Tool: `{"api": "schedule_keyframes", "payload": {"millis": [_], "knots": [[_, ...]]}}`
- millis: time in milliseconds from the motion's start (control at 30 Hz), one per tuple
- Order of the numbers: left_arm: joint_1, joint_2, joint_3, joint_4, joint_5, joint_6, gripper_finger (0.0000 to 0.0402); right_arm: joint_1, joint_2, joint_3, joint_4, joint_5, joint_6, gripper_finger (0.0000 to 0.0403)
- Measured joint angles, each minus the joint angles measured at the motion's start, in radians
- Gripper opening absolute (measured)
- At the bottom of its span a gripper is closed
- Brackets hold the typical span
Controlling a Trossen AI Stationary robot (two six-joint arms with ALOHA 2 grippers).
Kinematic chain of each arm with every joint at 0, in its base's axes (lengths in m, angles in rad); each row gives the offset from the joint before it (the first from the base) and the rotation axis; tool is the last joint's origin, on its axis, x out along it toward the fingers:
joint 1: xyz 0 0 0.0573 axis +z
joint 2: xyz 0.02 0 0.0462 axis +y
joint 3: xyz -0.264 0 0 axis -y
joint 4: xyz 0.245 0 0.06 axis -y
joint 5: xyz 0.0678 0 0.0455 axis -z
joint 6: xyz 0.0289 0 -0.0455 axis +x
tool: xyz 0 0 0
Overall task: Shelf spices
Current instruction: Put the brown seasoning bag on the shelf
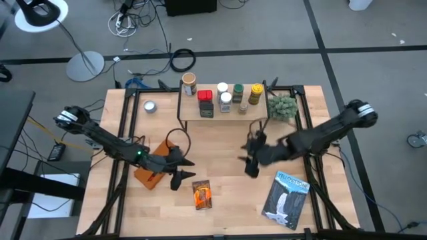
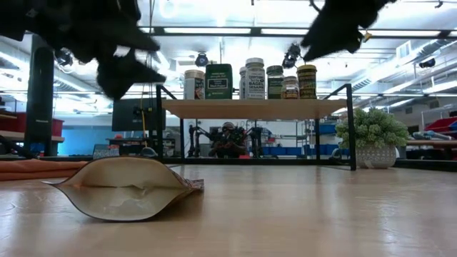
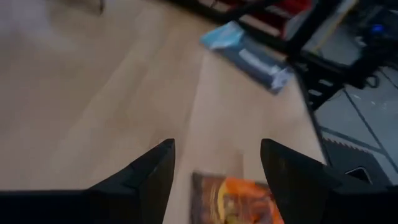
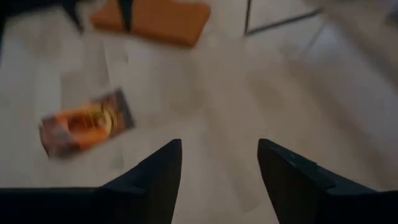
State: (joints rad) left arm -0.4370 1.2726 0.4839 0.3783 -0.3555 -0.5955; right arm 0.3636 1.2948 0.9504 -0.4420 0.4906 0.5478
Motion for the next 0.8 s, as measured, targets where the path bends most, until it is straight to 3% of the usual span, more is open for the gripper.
{"api": "schedule_keyframes", "payload": {"millis": [133,300,567,800], "knots": [[-0.005,0.039,0.0,-0.115,-0.007,-0.131,0.0235,0.071,0.136,0.0,0.031,0.029,0.066,0.0197],[-0.024,0.124,0.0,-0.093,0.007,-0.167,0.0216,0.12,0.289,0.0,0.175,0.026,0.078,0.0187],[-0.066,0.271,0.065,-0.086,0.016,-0.031,0.0194,0.138,0.439,0.0,0.359,0.021,0.072,0.0181],[-0.083,0.396,0.13,-0.091,0.025,0.042,0.0193,0.138,0.449,0.0,0.396,0.007,0.071,0.0179]]}}
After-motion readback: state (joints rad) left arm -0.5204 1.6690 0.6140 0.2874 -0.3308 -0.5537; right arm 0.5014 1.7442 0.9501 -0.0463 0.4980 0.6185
